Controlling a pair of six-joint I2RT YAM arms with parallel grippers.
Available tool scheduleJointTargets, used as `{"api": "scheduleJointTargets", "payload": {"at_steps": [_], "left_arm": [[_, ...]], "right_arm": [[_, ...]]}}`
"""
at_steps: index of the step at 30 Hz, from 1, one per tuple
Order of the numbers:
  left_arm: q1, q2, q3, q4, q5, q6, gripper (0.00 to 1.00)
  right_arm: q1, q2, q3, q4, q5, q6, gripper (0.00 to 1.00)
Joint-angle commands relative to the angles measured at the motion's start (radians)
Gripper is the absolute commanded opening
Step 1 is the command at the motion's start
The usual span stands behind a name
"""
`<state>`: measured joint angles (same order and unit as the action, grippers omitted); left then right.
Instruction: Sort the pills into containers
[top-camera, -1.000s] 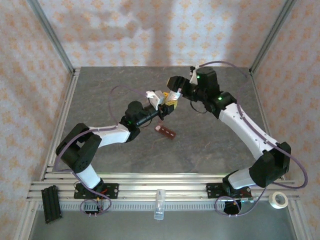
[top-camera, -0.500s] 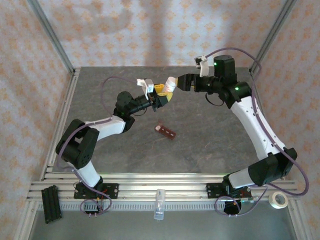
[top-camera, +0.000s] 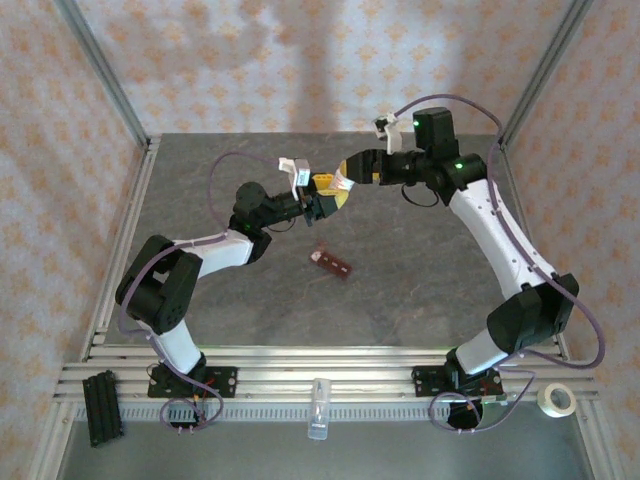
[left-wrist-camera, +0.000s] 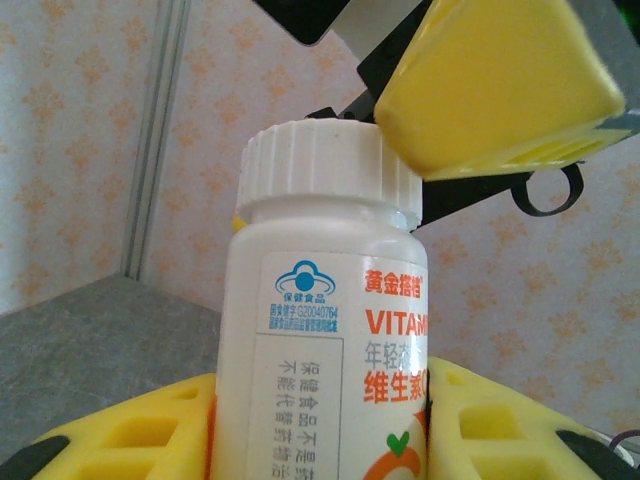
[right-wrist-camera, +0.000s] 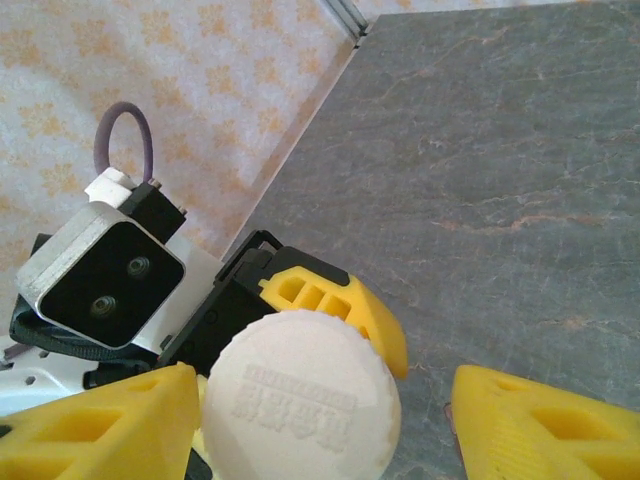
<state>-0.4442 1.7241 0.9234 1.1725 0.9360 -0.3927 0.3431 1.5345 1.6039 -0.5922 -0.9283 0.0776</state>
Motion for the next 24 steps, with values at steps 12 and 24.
{"api": "scheduleJointTargets", "payload": {"at_steps": [12, 24], "left_arm": [[0.006, 0.012, 0.036, 0.058, 0.020, -0.014, 0.00], [-0.031, -0.053, -0.012, 0.003, -0.118, 0.149, 0.00]], "right_arm": [[0.014, -0.013, 0.003, 0.037, 0.001, 0.031, 0.45], [0.094, -0.111, -0.243, 0.309, 0.268, 0.320, 0.28]]}}
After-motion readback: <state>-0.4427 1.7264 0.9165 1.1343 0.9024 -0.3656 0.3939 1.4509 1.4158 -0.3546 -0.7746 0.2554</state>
